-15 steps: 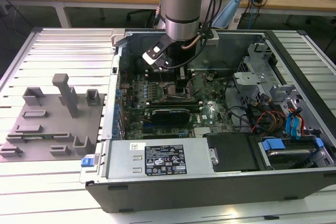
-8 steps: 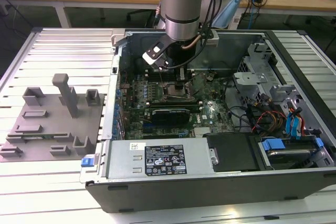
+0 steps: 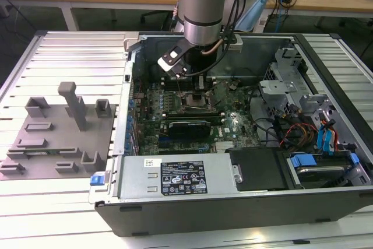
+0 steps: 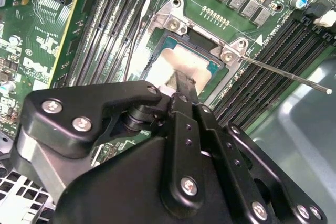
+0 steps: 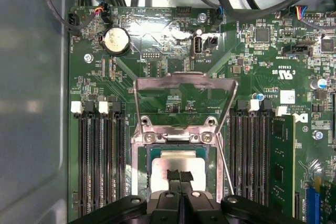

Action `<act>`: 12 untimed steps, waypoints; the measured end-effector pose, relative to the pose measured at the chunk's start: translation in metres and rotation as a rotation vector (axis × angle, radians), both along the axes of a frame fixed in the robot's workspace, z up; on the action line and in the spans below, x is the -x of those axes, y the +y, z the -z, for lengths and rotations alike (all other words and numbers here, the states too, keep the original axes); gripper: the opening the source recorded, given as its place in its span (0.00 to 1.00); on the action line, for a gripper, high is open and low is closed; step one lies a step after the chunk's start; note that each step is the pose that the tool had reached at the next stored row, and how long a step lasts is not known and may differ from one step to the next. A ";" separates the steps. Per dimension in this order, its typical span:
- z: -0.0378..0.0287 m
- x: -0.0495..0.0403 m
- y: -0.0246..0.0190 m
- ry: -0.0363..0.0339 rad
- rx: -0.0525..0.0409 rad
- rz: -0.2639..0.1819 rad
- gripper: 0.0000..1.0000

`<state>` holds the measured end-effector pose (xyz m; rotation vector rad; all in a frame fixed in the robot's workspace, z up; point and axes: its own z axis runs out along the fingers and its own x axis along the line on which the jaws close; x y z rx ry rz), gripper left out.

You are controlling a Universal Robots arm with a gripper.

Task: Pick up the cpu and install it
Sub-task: 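Place the cpu into insertion slot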

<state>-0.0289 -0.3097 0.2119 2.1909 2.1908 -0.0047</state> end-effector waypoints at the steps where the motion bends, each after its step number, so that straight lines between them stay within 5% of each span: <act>1: 0.0000 0.0000 0.0000 0.0004 0.0001 0.000 0.11; 12: 0.0071 0.0005 -0.0001 0.0004 0.0003 0.000 0.11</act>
